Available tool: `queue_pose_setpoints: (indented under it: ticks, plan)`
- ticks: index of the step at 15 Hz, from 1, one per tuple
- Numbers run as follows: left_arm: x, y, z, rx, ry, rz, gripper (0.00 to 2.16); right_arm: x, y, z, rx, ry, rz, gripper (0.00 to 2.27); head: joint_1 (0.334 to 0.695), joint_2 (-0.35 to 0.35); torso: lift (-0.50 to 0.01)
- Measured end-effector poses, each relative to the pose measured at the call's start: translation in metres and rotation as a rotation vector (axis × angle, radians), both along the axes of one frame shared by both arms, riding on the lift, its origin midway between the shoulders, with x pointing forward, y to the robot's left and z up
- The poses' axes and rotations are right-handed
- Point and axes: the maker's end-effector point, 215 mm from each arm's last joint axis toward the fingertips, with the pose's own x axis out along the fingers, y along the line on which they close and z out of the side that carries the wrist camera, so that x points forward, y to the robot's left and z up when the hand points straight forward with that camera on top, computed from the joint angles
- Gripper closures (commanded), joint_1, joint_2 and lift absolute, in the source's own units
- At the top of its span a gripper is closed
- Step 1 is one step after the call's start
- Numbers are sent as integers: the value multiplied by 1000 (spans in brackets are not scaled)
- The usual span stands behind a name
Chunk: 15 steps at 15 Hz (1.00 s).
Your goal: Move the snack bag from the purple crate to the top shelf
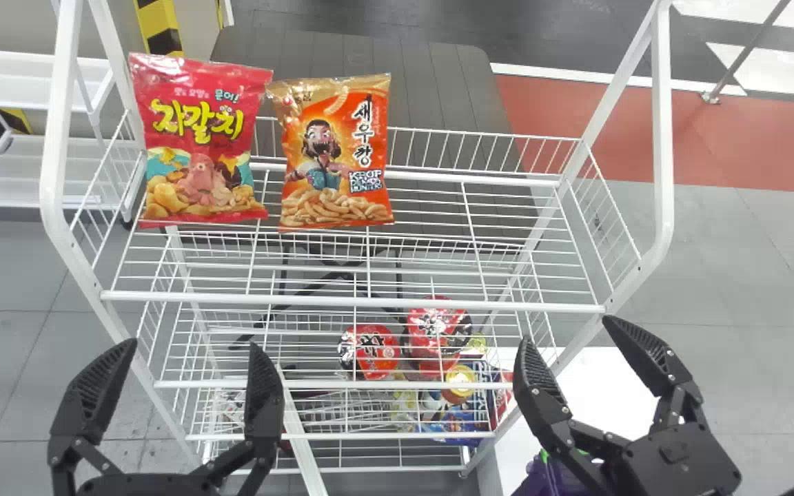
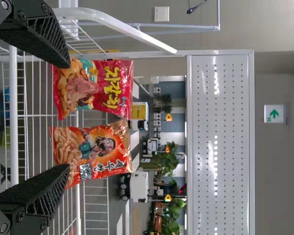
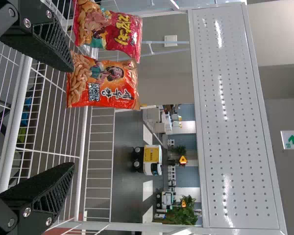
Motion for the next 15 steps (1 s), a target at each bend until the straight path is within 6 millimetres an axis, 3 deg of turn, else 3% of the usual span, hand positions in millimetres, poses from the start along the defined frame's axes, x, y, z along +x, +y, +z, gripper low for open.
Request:
queue_pose_setpoints:
  ticks: [15]
  plan:
    - [0, -1, 0, -6, 2, -3, 93, 0, 6, 3, 1, 3, 13, 147, 695, -146, -64]
